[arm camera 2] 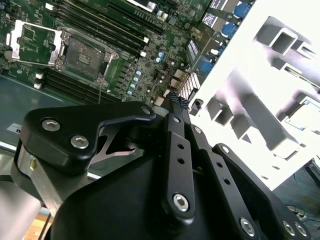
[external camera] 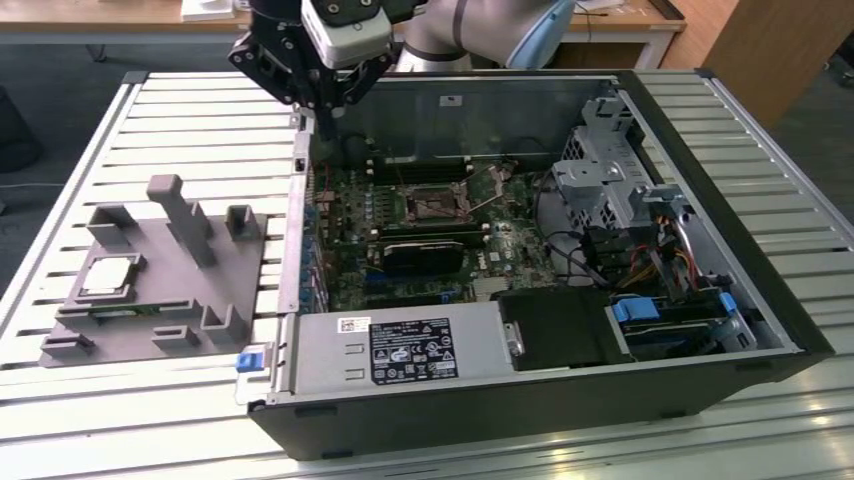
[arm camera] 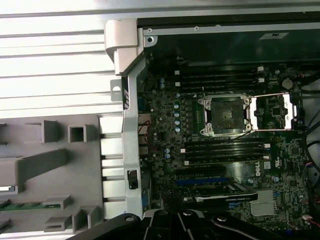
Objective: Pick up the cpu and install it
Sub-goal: 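Reach for the cpu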
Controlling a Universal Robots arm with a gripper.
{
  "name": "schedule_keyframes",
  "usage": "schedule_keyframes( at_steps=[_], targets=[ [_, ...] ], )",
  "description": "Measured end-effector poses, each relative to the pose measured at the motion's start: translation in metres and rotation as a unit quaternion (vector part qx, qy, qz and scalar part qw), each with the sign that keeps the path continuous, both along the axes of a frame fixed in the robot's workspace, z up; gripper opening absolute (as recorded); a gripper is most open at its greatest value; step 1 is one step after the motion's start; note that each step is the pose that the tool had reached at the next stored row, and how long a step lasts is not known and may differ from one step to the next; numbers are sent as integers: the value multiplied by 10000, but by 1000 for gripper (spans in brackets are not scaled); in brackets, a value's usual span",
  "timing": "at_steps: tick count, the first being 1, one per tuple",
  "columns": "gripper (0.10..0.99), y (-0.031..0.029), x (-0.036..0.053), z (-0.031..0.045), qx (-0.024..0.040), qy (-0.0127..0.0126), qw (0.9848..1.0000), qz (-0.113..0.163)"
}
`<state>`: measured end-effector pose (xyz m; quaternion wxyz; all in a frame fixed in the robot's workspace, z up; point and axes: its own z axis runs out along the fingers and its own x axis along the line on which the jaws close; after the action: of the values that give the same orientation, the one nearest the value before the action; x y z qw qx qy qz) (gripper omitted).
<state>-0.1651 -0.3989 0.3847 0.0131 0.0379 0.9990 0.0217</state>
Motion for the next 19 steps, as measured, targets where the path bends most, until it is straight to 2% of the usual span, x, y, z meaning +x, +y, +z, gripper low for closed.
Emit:
schedule_keyframes(
  at_steps=[9, 19],
  targets=[
    [106, 0, -28, -6, 0, 0, 10000, 0],
    [106, 0, -109, -17, 0, 0, 10000, 0]
  ],
)
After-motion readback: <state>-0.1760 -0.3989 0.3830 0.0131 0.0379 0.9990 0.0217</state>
